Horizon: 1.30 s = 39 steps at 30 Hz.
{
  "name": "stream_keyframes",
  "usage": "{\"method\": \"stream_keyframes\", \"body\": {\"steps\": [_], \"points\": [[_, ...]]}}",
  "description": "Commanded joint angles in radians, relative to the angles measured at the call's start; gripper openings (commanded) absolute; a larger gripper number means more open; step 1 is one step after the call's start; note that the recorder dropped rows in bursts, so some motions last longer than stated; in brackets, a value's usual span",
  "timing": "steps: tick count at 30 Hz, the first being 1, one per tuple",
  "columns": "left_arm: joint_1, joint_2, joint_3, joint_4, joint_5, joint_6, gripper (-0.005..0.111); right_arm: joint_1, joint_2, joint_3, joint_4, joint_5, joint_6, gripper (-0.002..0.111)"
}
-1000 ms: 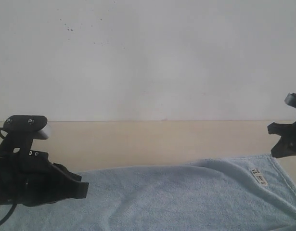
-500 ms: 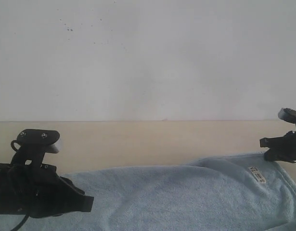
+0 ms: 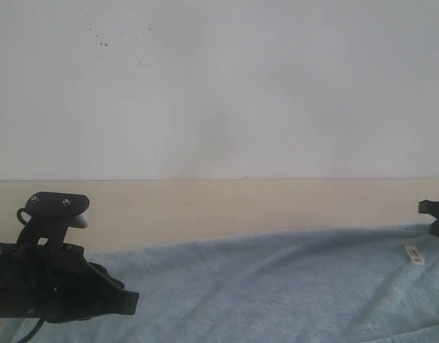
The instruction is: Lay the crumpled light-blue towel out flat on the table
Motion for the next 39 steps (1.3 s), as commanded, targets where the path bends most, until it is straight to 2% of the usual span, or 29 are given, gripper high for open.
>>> {"method": "stream_keyframes", "body": {"steps": [1, 4, 7, 9, 10, 11, 14, 18, 20, 23, 24, 26, 28, 30, 32, 34, 37, 39], "points": [[-0.003, 0.002, -0.006, 0.002, -0.009, 0.002, 0.004, -0.092, 0.033, 0.014, -0.056, -0.010, 0.043, 0.002], [-0.003, -0.002, -0.006, 0.000, 0.011, 0.002, 0.004, -0.112, 0.017, -0.009, 0.060, 0.079, -0.023, 0.002], [-0.003, -0.024, -0.006, 0.000, 0.004, 0.011, 0.004, -0.112, -0.033, -0.095, 0.379, 0.404, -0.253, 0.002], [-0.003, -0.020, -0.006, 0.000, -0.027, 0.070, 0.004, -0.101, -0.071, -0.106, 0.554, 0.594, -0.309, 0.002], [-0.003, -0.011, -0.006, 0.000, -0.034, 0.084, 0.004, -0.086, -0.088, -0.106, 0.534, 0.628, -0.290, 0.002], [-0.003, 0.012, -0.006, 0.000, -0.029, 0.089, 0.004, -0.062, -0.110, -0.106, 0.436, 0.647, -0.216, 0.002], [-0.003, 0.104, -0.004, 0.000, 0.008, 0.122, 0.004, 0.029, -0.180, -0.017, 0.209, 0.548, -0.003, 0.000], [-0.003, 0.108, -0.022, 0.000, 0.014, 0.131, 0.004, 0.118, -0.397, 0.284, 0.232, 0.232, -0.140, 0.000], [-0.003, 0.084, -0.036, 0.000, 0.039, 0.131, 0.004, 0.187, -0.568, 0.463, 0.312, -0.076, -0.262, 0.000], [-0.003, 0.040, -0.051, 0.010, 0.038, 0.134, 0.004, 0.330, -0.799, 0.621, 0.433, -0.536, -0.422, 0.000], [-0.003, 0.029, -0.056, 0.018, 0.033, 0.134, 0.004, 0.368, -0.847, 0.646, 0.430, -0.620, -0.427, 0.000], [-0.003, 0.014, -0.058, 0.018, 0.012, 0.134, 0.004, 0.440, -0.946, 0.666, 0.414, -0.580, -0.434, 0.000], [-0.003, 0.012, -0.058, 0.018, 0.007, 0.134, 0.004, 0.490, -1.006, 0.677, 0.405, -0.364, -0.458, 0.000], [-0.003, 0.023, -0.058, 0.018, 0.019, 0.134, 0.004, 0.527, -1.026, 0.680, 0.328, -0.072, -0.454, 0.000], [-0.003, 0.043, -0.058, 0.018, 0.041, 0.134, 0.004, 0.542, -1.018, 0.680, 0.224, 0.045, -0.279, 0.000], [-0.003, 0.068, -0.058, 0.018, 0.067, 0.134, 0.004, 0.531, -0.996, 0.680, 0.005, -0.004, 0.086, 0.000], [-0.003, 0.081, -0.068, 0.026, 0.172, 0.159, 0.004, 0.446, -0.949, 0.680, -0.630, -0.011, 0.692, 0.000], [-0.003, 0.081, -0.085, 0.025, 0.265, 0.234, 0.004, 0.370, -0.915, 0.676, -1.084, 0.089, 1.039, 0.000]]}}
